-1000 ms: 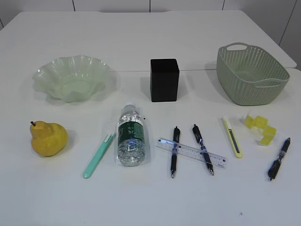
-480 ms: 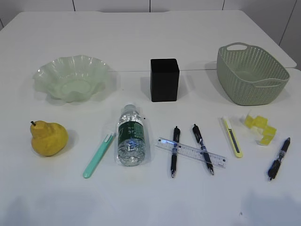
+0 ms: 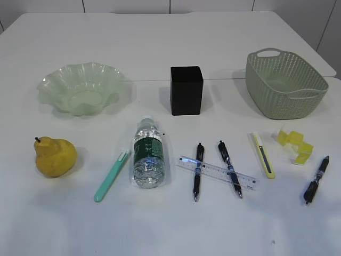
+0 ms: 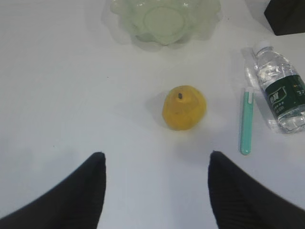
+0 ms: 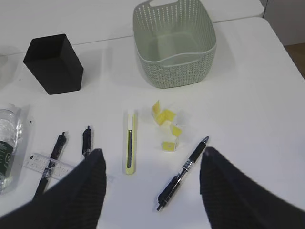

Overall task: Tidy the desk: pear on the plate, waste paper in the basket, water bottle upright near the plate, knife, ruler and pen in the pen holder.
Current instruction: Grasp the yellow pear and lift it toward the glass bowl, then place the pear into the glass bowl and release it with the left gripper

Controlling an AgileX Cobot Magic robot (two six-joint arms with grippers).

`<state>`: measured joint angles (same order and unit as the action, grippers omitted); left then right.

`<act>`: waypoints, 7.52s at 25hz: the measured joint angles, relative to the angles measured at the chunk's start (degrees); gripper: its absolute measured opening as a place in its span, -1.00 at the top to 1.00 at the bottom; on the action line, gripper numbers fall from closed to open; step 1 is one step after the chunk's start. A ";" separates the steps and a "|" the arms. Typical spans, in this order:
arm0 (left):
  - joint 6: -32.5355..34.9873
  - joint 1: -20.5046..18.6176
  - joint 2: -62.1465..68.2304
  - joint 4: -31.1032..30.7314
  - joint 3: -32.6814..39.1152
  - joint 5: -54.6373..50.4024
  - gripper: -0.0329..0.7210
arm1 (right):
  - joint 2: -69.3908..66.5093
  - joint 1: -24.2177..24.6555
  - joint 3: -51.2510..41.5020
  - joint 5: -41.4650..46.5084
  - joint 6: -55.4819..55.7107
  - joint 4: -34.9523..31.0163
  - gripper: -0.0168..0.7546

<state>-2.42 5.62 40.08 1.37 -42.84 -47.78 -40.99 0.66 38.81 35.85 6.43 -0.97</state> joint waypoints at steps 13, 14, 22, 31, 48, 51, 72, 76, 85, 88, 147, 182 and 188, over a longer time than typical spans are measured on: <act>-1.78 3.15 29.07 3.03 -11.38 1.04 -0.35 | -7.00 0.00 3.33 1.78 0.00 0.12 -0.24; -1.89 3.15 31.14 3.26 -11.92 1.20 -0.35 | -8.13 0.00 4.18 2.76 0.00 0.12 -0.24; -1.91 3.15 47.18 5.24 -18.28 1.92 -0.38 | -18.30 0.00 8.18 10.34 0.00 0.12 -0.24; -0.40 3.15 55.05 10.10 -20.53 3.36 -0.63 | -20.26 0.00 8.27 11.07 0.00 0.12 -0.24; -0.20 3.15 63.55 12.30 -20.62 9.86 -0.65 | -20.26 0.00 8.27 11.07 0.00 0.12 -0.24; -0.20 3.15 64.15 12.42 -20.76 10.52 -0.65 | -20.26 0.00 8.27 11.07 0.00 0.12 -0.24; -0.20 3.15 66.66 14.45 -21.56 11.14 -0.13 | -20.26 0.00 8.27 11.07 0.00 0.12 -0.24; -0.20 3.15 66.66 14.45 -21.56 11.14 -0.09 | -20.26 0.00 8.27 11.07 0.00 0.12 -0.24; 0.24 3.15 66.66 14.55 -21.56 11.14 -0.05 | -20.26 0.00 8.27 11.07 0.00 0.12 -0.24; 0.45 3.15 66.66 14.55 -21.56 11.03 -0.04 | -20.26 0.00 8.27 11.07 0.00 0.12 -0.24; 0.62 -0.28 94.22 10.35 -71.93 1.82 -0.02 | -20.26 0.00 8.27 13.22 0.00 -0.20 -0.24; 1.01 -0.51 88.94 12.15 -71.93 -1.58 -0.49 | -20.26 0.00 8.27 13.22 0.00 -0.42 -0.24; 2.42 -0.51 84.03 8.42 -71.93 -10.04 -0.49 | -20.26 0.00 8.27 13.22 0.00 -0.53 -0.24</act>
<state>0.00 5.11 124.11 9.79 -114.77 -57.82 -61.25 0.66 47.08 49.06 6.43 -1.50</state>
